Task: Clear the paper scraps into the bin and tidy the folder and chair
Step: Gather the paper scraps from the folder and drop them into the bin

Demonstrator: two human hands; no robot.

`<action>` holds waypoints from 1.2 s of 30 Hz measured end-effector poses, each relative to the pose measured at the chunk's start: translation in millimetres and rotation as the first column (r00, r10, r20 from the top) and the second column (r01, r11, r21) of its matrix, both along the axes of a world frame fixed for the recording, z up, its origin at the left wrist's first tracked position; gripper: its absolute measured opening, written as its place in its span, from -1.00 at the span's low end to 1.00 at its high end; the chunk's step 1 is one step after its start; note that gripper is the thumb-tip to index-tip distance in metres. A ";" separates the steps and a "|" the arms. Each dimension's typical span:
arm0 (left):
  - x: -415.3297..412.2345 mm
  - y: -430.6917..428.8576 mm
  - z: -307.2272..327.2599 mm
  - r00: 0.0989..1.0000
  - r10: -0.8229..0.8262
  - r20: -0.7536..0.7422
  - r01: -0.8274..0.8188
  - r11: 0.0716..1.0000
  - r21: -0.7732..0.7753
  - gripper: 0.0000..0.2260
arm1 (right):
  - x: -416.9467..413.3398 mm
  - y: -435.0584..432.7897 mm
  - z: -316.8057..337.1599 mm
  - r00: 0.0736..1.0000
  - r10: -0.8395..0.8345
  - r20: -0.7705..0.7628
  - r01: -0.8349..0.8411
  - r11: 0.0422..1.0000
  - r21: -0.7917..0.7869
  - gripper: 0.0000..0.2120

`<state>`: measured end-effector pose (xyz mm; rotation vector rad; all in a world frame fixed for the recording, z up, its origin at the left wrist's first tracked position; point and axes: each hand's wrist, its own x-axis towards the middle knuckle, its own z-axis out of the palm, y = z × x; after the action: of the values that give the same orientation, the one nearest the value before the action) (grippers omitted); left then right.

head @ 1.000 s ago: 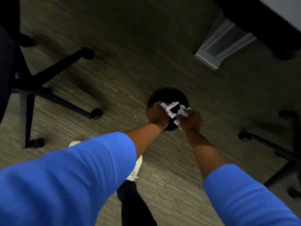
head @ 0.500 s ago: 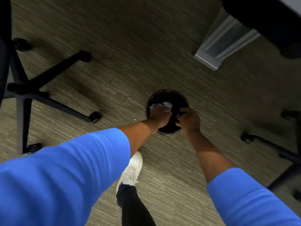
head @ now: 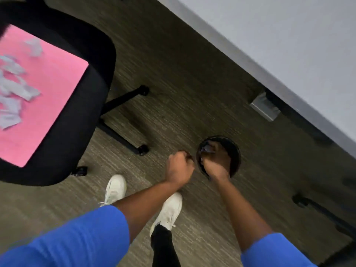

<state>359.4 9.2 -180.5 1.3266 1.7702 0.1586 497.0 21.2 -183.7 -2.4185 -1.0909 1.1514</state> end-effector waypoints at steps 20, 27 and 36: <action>-377.7 58.9 114.1 0.501 0.786 -0.361 -0.728 0.609 0.316 0.28 | -305.0 127.1 140.2 0.697 0.717 0.016 -0.685 0.660 0.309 -0.19; -422.6 85.8 102.4 0.629 0.706 -0.327 -0.701 0.696 0.155 0.38 | -400.9 173.4 131.9 0.321 0.919 0.230 -0.946 0.302 0.113 -0.13; -422.9 83.8 81.6 0.690 0.507 -0.517 -0.416 0.862 0.290 -0.33 | -480.7 197.8 113.0 -0.074 0.877 0.475 -0.996 -0.088 0.007 -0.20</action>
<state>-63.4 93.1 -98.8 1.0531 2.6637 0.1809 16.4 219.0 -70.6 -1.0745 -3.1477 0.4878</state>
